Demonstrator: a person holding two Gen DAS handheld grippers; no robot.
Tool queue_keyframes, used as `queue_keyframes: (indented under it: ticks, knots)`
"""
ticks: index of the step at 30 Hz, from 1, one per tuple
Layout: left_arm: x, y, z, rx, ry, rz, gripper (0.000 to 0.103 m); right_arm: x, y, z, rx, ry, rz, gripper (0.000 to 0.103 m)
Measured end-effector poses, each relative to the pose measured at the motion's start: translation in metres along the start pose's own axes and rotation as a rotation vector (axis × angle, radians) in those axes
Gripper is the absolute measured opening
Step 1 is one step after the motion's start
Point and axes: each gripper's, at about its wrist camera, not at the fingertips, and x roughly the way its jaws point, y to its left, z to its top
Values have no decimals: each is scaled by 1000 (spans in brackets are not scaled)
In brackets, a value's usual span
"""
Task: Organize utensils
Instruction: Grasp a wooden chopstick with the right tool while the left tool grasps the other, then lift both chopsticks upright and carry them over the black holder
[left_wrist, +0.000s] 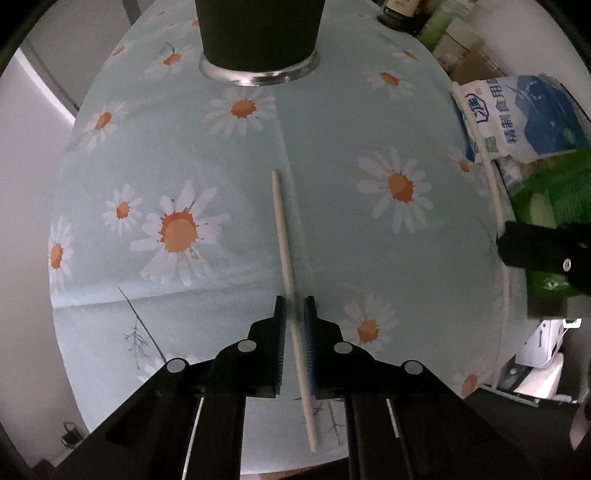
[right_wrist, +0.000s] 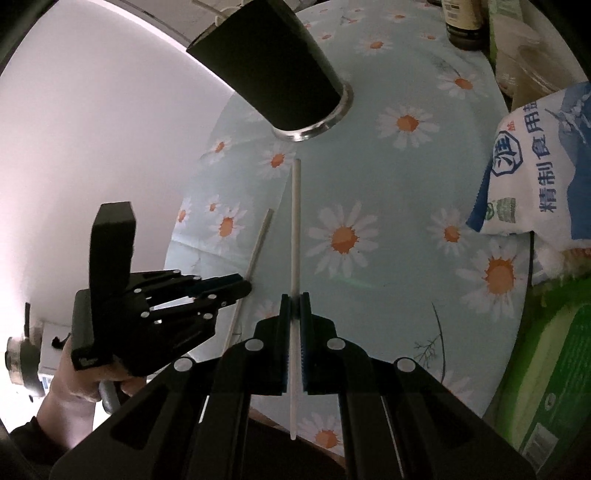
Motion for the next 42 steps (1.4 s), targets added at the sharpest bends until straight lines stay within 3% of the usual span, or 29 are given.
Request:
queue_keyframes:
  ticks: [11, 19, 30, 42]
  knots:
    - [-8, -4, -1, -73, -40, -8, 4, -4, 3, 4, -40, 8, 15, 6]
    - [-39, 10, 0, -52, -133, -93, 4, 0, 16, 5, -1, -20, -26, 6]
    - [-89, 46, 1, 17, -274, -195, 4, -11, 51, 24, 37, -167, -76, 6]
    - [-138, 76, 22, 122, -408, -246, 4, -20, 101, 46, 0, -327, -114, 6]
